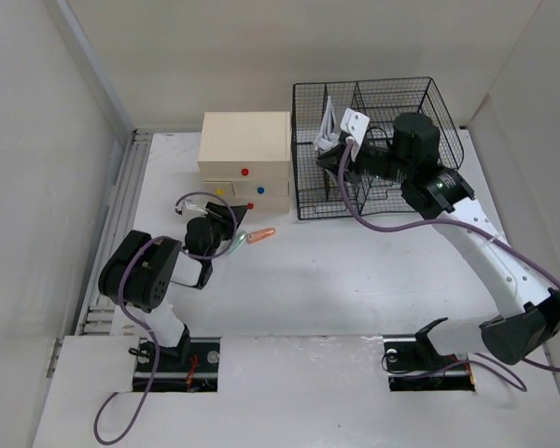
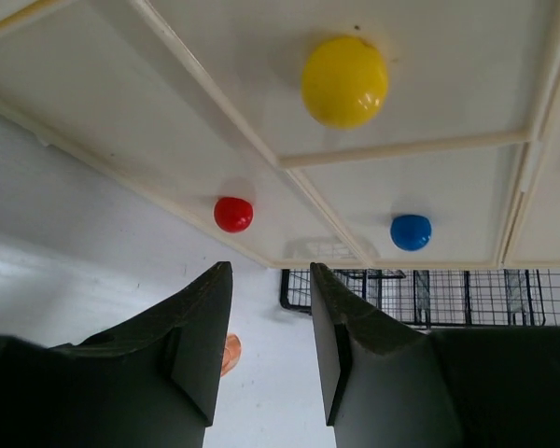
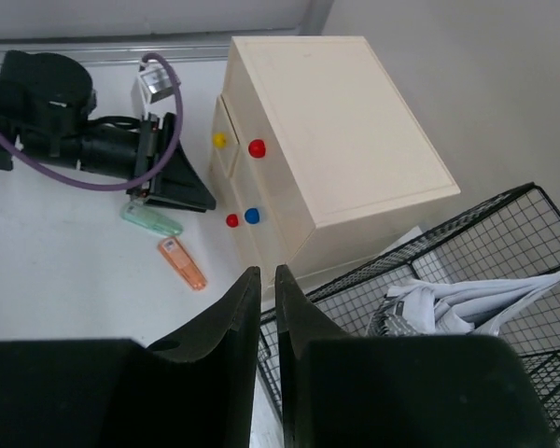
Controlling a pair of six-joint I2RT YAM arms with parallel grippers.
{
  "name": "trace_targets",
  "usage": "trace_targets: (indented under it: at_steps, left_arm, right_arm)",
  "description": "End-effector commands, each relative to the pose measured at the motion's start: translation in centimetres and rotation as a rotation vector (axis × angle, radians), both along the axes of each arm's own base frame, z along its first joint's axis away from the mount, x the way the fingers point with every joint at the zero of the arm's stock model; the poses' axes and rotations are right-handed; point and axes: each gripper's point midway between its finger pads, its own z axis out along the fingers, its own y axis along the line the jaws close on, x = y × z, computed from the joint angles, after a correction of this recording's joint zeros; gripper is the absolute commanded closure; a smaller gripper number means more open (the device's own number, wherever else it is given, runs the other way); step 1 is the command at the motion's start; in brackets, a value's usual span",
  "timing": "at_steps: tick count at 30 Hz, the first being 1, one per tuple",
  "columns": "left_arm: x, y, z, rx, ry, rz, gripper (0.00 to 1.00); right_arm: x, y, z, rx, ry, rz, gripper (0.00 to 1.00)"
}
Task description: Organize the desk
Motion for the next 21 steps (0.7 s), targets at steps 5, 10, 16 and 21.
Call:
trace_targets:
  at_steps: [5, 10, 16, 21]
  left_arm:
    - [2.7, -1.2, 3.0, -0.034, -0.146, -0.033, 0.65]
    - [3.9, -1.2, 2.7, -0.021, -0.144, -0.014, 0.65]
    - [4.8, -1.1, 0.9, 0.000, -0.112, 0.004, 0.65]
    - [5.1, -1.0, 0.0, -0.002, -0.094, 0.014, 0.66]
  right_arm:
    - [-1.2, -0.8, 2.5, 0.078, -0.040, 0.046, 0.83]
    - [-1.3, -1.3, 2.9, 0.089, -0.049, 0.034, 0.83]
    - [-1.2, -1.3, 2.7, 0.089, -0.049, 0.034, 0.83]
    - [-1.0, -1.6, 2.3, 0.085, -0.041, 0.025, 0.83]
